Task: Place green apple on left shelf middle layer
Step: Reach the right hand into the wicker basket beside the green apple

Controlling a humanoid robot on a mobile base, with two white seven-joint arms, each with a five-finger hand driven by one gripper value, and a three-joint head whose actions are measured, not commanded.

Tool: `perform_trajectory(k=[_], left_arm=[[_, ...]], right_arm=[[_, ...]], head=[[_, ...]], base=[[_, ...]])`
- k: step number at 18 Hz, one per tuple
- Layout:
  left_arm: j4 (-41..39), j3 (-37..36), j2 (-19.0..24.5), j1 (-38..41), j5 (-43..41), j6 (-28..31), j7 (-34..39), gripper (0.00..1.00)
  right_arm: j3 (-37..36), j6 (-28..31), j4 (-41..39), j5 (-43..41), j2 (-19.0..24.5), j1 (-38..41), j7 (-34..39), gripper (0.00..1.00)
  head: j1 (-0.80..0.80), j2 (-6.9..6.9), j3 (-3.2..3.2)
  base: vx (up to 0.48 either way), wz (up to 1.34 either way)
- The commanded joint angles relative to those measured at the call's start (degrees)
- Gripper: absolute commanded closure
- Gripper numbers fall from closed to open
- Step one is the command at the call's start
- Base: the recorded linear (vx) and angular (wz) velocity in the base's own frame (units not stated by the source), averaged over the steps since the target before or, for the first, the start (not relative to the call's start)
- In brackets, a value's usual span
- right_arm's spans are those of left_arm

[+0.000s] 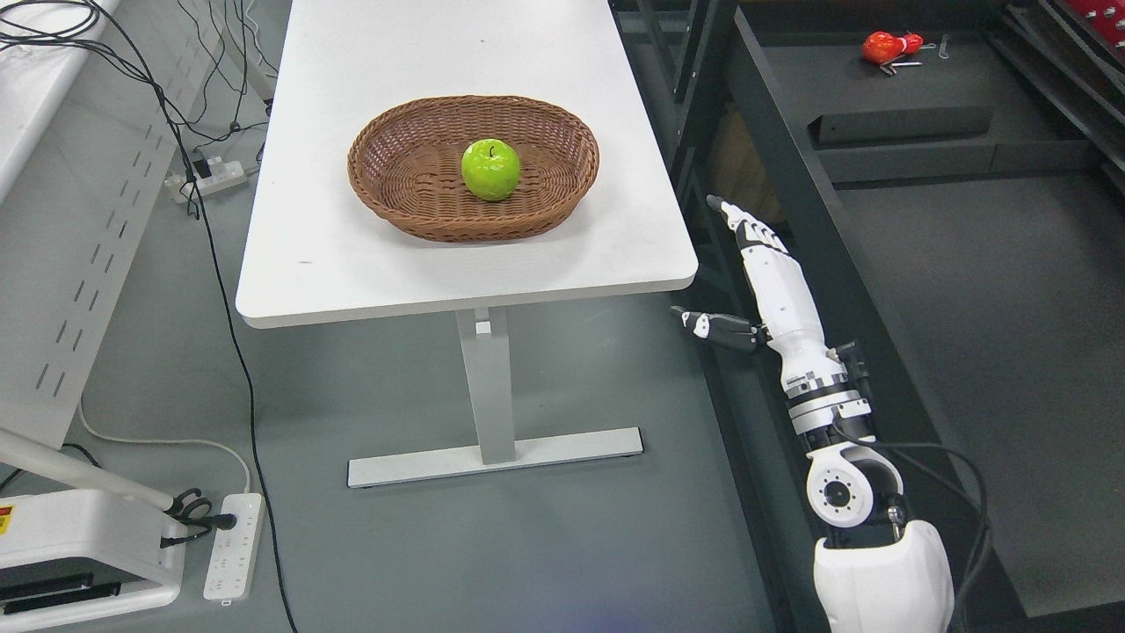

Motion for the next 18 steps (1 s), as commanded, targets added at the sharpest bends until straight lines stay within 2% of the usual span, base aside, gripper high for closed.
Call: perform_trajectory(k=[1,18], left_arm=[[0.0,0.0,1.0,0.0,-0.1,0.1,0.0,0.0],[0.0,0.0,1.0,0.0,-0.1,0.0,0.0,0.0]], right_arm=[[4.1,0.1,7.5,0.7,0.7,-4.2,2.2,0.0],[6.8,1.7,13.4,0.7,0.7,-8.9,3.6,0.0]], head=[[0.0,0.0,0.0],[0.0,0.0,0.0]], base=[[0.094,0.0],[0.119,0.11]])
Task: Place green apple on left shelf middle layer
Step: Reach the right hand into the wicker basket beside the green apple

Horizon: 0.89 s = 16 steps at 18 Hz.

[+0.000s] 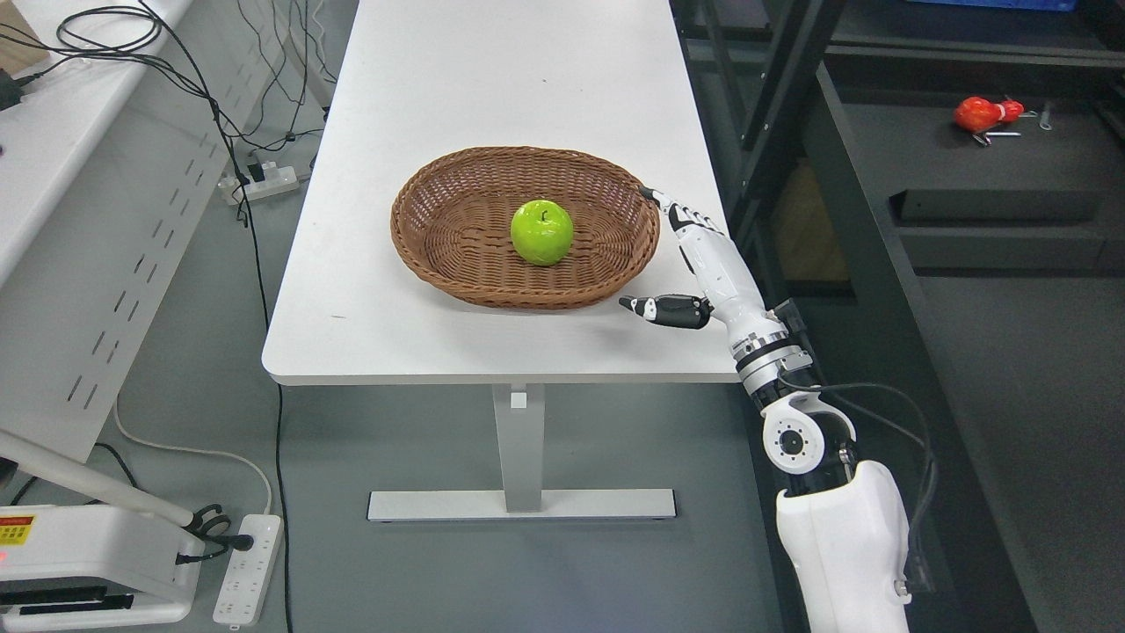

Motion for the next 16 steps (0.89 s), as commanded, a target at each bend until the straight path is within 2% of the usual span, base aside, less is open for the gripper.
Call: perform_trajectory(k=[1,9,16], left_arm=[[0.0,0.0,1.0,0.0,0.0,0.0,0.0,0.0],[0.0,0.0,1.0,0.0,0.0,0.0,0.0,0.0],[0.0,0.0,1.0,0.0,0.0,0.0,0.0,0.0]], right_arm=[[1.7,0.5,4.6,0.1,-0.7,-1.6,1.0,0.0],[3.7,1.1,10.0,0.4,-0.7,-3.0,4.0,0.0],[3.7,1.2,11.5,0.4,-0.7,-3.3,6.3,0.0]], head=[[0.0,0.0,0.0],[0.0,0.0,0.0],[0.0,0.0,0.0]], base=[[0.154,0.36],[0.133,0.22],[0.045,0.07]])
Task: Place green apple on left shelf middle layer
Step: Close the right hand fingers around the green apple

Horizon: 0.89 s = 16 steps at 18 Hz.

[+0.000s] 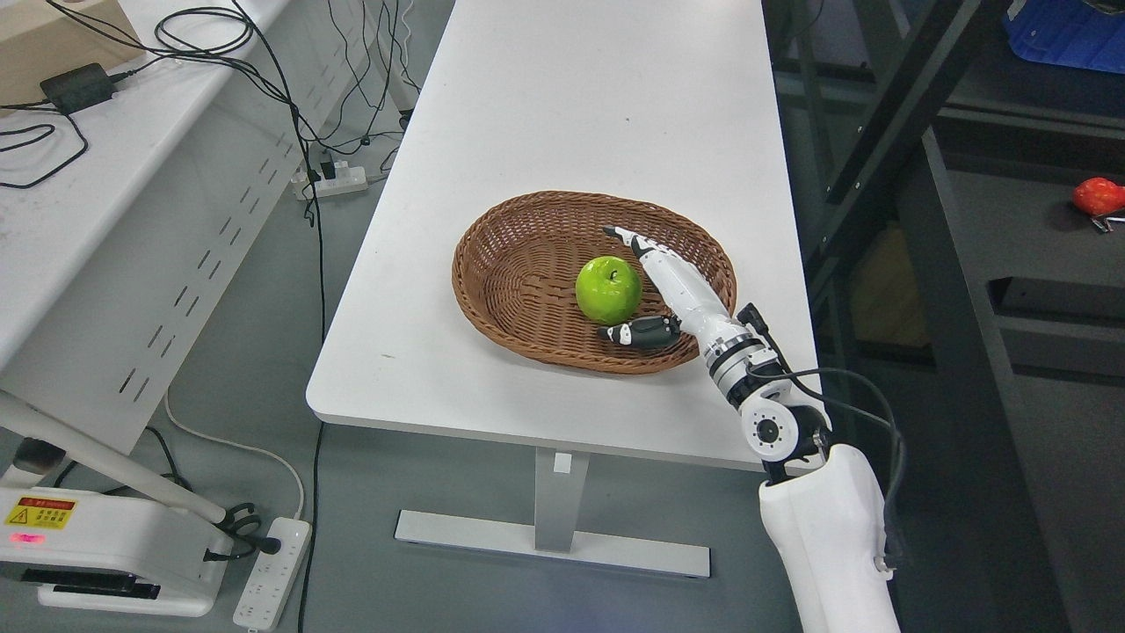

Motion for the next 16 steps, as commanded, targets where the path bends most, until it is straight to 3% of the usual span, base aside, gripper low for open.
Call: perform_trajectory(k=[1,16], left_arm=[[0.0,0.0,1.0,0.0,0.0,-0.1,0.0,0.0],[0.0,0.0,1.0,0.0,0.0,-0.2,0.0,0.0]], right_arm=[[1.0,0.6,4.2,0.1,-0.9,-0.9,0.2,0.0],[1.8,1.0,5.6,0.2,-0.9,-3.1,-0.3,0.0]], head=[[0.0,0.0,0.0],[0.0,0.0,0.0]], base=[[0.0,0.0],[0.0,0.0]])
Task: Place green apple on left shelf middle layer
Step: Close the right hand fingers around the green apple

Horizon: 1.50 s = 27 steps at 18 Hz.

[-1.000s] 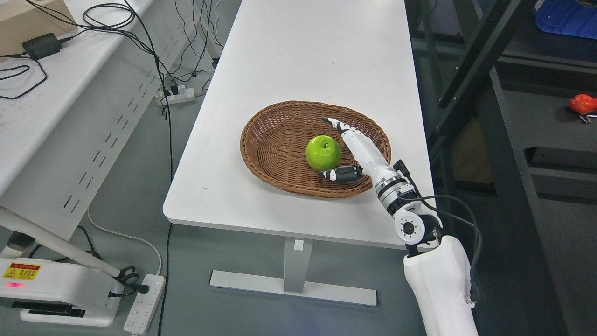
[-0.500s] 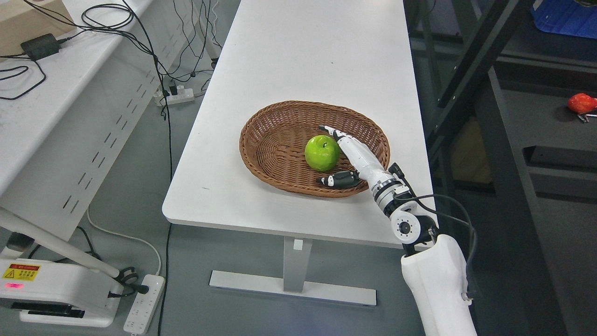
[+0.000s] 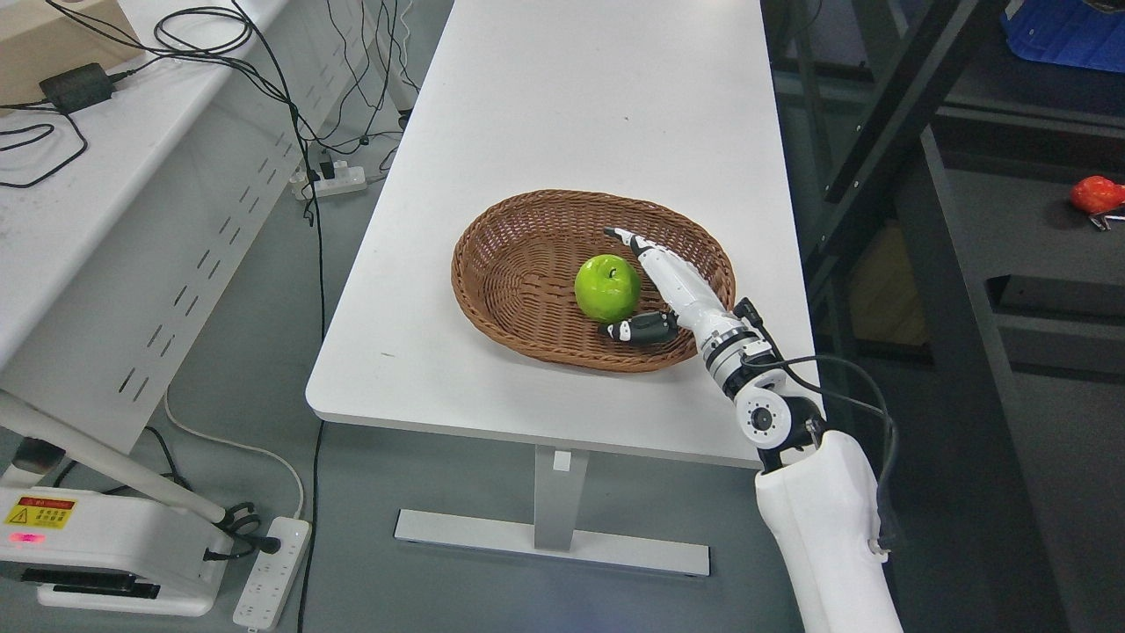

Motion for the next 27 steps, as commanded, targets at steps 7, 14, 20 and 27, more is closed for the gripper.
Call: perform_trajectory(k=[7,14,20,27], left_arm=[[0.0,0.0,1.0,0.0,0.0,0.0,0.0,0.0],[0.0,0.0,1.0,0.0,0.0,-0.1,0.0,0.0],[0.0,0.0,1.0,0.0,0.0,0.0,0.0,0.0],[0.0,0.0,1.0,0.0,0.0,-0.1,0.0,0.0]], right_arm=[[2.1,-0.2,3.3,-0.1,-1.0,-1.8,0.1,0.0],[3.6,-0.1,3.6,0.2,-1.0,-1.8,0.0,0.04],[3.0,1.0,3.6,0.4,-1.0,-1.8,-1.0,0.39],[0.6,1.1,3.4,0.2,-1.0,-1.6,-1.0,0.66]], head=[[0.0,0.0,0.0],[0.0,0.0,0.0],[0.0,0.0,0.0],[0.0,0.0,0.0]], base=[[0.0,0.0],[0.0,0.0],[0.0,0.0],[0.0,0.0]])
